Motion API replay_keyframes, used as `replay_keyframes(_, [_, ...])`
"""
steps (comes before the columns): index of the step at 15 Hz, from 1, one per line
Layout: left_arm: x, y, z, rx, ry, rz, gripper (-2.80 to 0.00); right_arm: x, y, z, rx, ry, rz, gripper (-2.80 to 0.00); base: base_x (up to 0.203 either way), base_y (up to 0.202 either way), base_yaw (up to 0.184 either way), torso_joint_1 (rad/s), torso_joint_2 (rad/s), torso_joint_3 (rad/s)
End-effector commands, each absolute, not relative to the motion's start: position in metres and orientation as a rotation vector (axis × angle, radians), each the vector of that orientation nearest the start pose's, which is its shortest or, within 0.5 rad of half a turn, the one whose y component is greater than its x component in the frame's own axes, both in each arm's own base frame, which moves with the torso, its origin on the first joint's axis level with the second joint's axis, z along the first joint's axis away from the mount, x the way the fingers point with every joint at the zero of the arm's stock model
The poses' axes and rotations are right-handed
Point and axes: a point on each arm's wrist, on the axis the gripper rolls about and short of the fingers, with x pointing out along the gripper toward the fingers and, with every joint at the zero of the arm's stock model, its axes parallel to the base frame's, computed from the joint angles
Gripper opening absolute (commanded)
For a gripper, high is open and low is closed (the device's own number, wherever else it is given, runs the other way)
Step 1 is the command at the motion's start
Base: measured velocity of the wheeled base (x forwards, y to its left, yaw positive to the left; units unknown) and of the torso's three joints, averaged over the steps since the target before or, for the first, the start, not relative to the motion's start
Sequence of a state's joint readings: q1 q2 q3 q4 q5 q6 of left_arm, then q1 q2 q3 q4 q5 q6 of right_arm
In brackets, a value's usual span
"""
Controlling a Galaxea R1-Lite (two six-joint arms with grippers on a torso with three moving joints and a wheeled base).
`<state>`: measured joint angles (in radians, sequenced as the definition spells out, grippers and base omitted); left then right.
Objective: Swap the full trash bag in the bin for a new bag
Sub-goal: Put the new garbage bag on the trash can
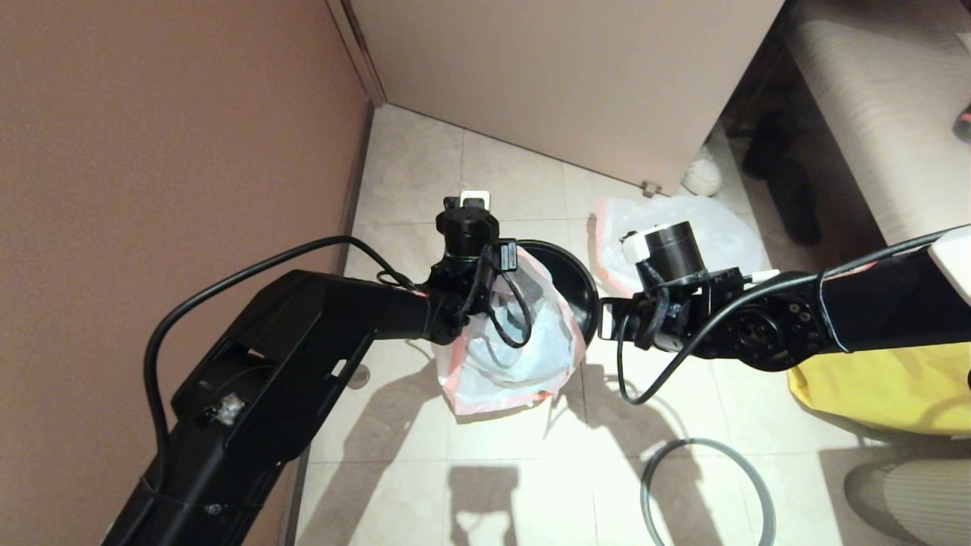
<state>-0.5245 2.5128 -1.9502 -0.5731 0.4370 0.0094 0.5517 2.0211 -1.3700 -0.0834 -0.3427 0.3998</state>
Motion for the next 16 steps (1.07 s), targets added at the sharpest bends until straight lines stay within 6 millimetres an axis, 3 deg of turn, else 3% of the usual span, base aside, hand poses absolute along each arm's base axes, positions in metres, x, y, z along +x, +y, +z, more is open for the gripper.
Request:
replay_keyframes(1, [0.457,-0.259,0.171,-0.026,-0.076,-0.077,-2.8,0.344,0.203,0.173,0.151,0.53,0.101,-2.8,0.0,0.0,0.0,0.0,0.0,0.0])
replay_keyframes(5, [0.459,-0.253,0.152,0.021,-0.028,-0.055,-2.8,0.342,0.203,0.175,0.137,0.534,0.104,-2.8,0.0,0.0,0.0,0.0,0.0,0.0])
replay_keyframes(10, [0.424,-0.248,0.136,0.08,0.085,-0.126,-2.8,0.327,0.204,0.17,0.085,0.595,0.109,-2.8,0.0,0.0,0.0,0.0,0.0,0.0])
replay_keyframes(12, [0.411,-0.242,0.141,0.088,0.107,-0.205,-2.8,0.324,0.202,0.169,0.077,0.612,0.103,-2.8,0.0,0.0,0.0,0.0,0.0,0.0])
replay_keyframes(16, [0.404,-0.231,0.139,0.12,0.213,-0.3,-2.8,0.319,0.203,0.169,0.064,0.617,0.1,-2.8,0.0,0.0,0.0,0.0,0.0,0.0])
